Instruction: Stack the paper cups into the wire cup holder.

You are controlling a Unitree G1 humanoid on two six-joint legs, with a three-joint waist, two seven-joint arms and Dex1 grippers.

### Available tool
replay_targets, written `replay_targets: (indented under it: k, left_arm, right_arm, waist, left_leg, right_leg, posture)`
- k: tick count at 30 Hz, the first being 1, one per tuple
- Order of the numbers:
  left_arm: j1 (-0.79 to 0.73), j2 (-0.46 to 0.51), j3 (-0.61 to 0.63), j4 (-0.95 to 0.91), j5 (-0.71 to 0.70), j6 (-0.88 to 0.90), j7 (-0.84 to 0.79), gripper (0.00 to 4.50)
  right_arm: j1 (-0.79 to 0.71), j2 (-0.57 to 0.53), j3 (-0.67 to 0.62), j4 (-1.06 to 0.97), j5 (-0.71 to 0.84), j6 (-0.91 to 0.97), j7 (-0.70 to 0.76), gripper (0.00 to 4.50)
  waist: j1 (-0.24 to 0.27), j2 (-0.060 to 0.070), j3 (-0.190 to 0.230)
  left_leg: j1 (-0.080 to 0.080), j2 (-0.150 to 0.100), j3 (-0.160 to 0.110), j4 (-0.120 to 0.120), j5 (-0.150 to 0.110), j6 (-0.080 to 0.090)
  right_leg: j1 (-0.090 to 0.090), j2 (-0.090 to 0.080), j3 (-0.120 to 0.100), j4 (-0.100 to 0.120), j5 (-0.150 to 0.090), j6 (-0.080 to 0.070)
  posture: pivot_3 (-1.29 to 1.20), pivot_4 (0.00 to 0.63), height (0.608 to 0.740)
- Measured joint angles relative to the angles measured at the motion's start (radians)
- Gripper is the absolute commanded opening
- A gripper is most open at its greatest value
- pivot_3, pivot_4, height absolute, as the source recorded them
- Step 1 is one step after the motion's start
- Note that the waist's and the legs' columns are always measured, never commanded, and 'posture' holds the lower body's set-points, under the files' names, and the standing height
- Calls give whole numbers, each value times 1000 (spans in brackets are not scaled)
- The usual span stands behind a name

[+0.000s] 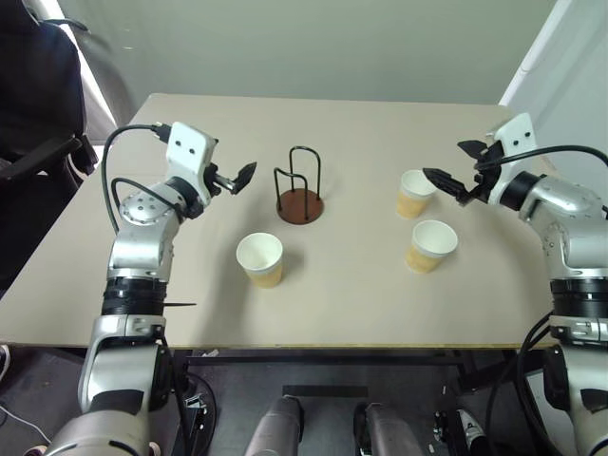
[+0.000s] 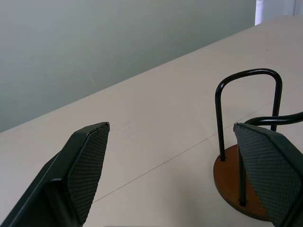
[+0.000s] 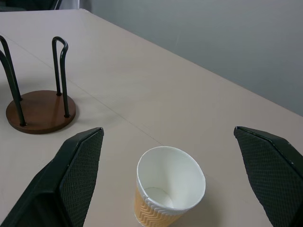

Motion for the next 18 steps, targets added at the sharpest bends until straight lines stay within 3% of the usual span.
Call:
replay_targets:
  k: [18]
  left_arm:
    - [-22,-7,-2,30,4,-18,0,4498]
  right_arm:
    - [2,-7,0,-3,0,0,8,4477]
  waist:
    - [0,0,0]
  left_leg:
    - [0,0,0,0,0,0]
  right_leg:
    - [0,0,0,0,0,0]
  posture:
    - [0,150,740]
